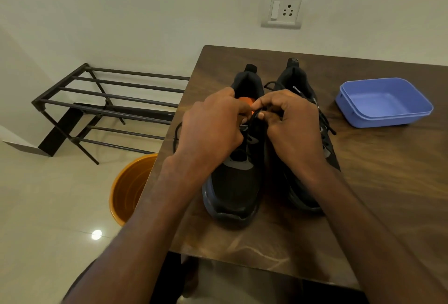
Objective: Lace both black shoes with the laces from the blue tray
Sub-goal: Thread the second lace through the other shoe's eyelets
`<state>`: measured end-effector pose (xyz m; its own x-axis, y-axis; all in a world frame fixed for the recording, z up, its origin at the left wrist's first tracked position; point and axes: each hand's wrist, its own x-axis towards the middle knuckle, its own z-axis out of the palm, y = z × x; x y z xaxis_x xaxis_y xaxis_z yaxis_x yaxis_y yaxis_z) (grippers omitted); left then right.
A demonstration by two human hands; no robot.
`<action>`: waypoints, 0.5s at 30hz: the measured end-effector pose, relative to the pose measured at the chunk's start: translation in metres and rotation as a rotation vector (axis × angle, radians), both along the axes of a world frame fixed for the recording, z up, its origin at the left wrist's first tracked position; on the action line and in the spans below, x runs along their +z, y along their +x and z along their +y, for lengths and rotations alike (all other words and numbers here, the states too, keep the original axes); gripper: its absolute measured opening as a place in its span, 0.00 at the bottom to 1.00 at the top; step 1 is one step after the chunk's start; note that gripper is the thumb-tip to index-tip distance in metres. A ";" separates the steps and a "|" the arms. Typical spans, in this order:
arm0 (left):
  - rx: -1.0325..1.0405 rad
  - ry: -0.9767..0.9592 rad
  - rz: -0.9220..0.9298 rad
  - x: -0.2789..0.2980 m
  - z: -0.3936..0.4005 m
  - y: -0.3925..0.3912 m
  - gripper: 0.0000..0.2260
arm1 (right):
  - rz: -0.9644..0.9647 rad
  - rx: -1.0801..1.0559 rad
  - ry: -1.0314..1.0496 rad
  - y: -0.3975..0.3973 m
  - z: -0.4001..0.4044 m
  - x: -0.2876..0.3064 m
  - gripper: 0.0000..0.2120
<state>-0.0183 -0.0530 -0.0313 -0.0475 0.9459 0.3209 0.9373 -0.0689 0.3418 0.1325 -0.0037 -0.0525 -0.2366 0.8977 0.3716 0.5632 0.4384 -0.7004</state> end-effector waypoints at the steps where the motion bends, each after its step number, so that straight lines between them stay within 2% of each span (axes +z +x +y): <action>1: 0.008 -0.001 0.000 0.000 0.000 0.002 0.09 | 0.001 0.000 0.000 0.000 -0.001 0.001 0.12; 10: 0.080 0.013 -0.110 -0.008 0.001 0.008 0.05 | 0.033 -0.020 -0.037 -0.003 -0.004 0.002 0.11; 15: 0.005 -0.059 -0.322 -0.018 0.009 0.003 0.05 | 0.061 -0.033 -0.049 -0.004 -0.007 0.004 0.12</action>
<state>-0.0152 -0.0443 -0.0488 -0.1425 0.9620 0.2331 0.7810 -0.0354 0.6236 0.1283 -0.0105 -0.0488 -0.1847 0.9222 0.3396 0.5321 0.3844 -0.7544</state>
